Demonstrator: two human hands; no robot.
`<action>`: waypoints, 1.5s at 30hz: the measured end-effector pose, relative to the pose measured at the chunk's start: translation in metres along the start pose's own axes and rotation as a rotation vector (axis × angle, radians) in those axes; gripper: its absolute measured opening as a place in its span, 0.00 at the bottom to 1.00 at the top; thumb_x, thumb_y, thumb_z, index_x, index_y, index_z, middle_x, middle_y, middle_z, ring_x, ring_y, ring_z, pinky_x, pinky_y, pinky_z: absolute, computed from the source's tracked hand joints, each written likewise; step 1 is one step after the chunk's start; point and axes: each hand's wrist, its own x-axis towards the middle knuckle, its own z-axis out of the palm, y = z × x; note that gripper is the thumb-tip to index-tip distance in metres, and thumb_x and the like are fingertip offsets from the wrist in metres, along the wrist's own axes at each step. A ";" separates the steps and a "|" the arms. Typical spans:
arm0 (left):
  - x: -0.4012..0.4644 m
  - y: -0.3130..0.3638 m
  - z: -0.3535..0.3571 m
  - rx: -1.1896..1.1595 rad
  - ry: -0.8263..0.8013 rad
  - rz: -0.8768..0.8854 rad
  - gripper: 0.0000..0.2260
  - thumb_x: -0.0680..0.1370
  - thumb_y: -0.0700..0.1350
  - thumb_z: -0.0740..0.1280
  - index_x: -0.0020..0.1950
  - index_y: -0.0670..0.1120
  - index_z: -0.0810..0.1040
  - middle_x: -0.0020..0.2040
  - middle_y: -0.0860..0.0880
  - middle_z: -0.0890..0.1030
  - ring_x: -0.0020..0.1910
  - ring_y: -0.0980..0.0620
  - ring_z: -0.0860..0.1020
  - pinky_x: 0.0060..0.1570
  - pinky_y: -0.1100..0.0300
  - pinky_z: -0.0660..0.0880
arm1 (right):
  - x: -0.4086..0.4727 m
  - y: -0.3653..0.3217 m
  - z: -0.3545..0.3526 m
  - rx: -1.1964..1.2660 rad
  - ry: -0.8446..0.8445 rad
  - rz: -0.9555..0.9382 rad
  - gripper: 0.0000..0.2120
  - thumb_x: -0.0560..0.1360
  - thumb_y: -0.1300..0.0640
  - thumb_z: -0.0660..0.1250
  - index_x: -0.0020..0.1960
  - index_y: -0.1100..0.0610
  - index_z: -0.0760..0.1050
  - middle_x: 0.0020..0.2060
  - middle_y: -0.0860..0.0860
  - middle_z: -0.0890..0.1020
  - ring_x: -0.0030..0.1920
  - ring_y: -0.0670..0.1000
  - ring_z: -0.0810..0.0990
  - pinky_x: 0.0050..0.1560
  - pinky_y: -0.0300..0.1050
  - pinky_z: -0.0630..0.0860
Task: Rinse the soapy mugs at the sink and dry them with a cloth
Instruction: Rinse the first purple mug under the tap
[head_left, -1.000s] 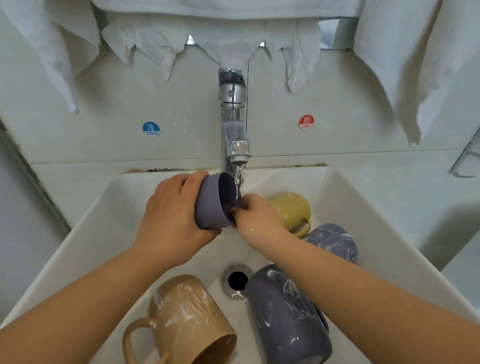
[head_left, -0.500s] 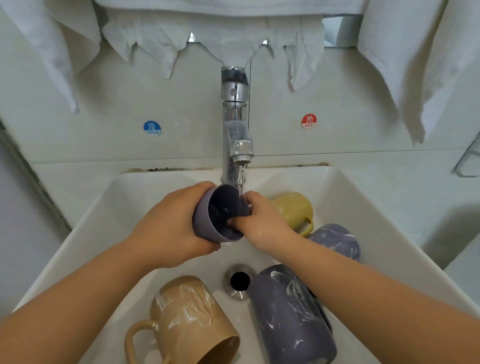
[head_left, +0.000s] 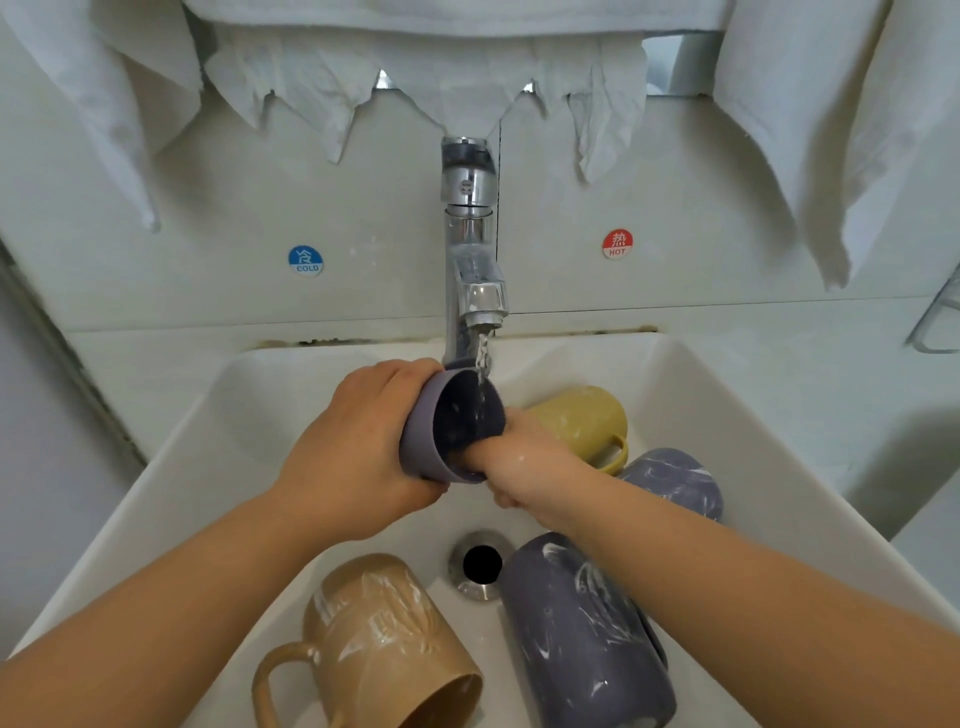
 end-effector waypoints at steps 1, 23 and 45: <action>-0.001 0.000 0.001 0.014 0.007 -0.008 0.35 0.60 0.58 0.77 0.64 0.57 0.70 0.56 0.58 0.74 0.56 0.53 0.72 0.52 0.54 0.76 | -0.003 -0.002 0.001 0.046 -0.045 0.050 0.08 0.73 0.67 0.63 0.39 0.57 0.70 0.28 0.51 0.67 0.28 0.49 0.61 0.24 0.38 0.59; -0.005 0.011 -0.005 -0.141 0.000 -0.040 0.31 0.63 0.53 0.80 0.60 0.61 0.67 0.52 0.64 0.74 0.50 0.60 0.75 0.45 0.66 0.74 | 0.005 0.000 -0.009 -0.029 0.044 -0.009 0.08 0.71 0.65 0.69 0.39 0.56 0.71 0.31 0.49 0.71 0.30 0.46 0.67 0.25 0.33 0.65; -0.004 0.001 -0.004 -0.271 0.047 -0.092 0.32 0.62 0.46 0.81 0.57 0.62 0.67 0.52 0.62 0.76 0.51 0.61 0.76 0.48 0.64 0.74 | -0.031 -0.015 -0.026 -0.793 -0.171 -0.596 0.21 0.67 0.68 0.59 0.53 0.50 0.77 0.50 0.49 0.80 0.54 0.52 0.75 0.63 0.46 0.69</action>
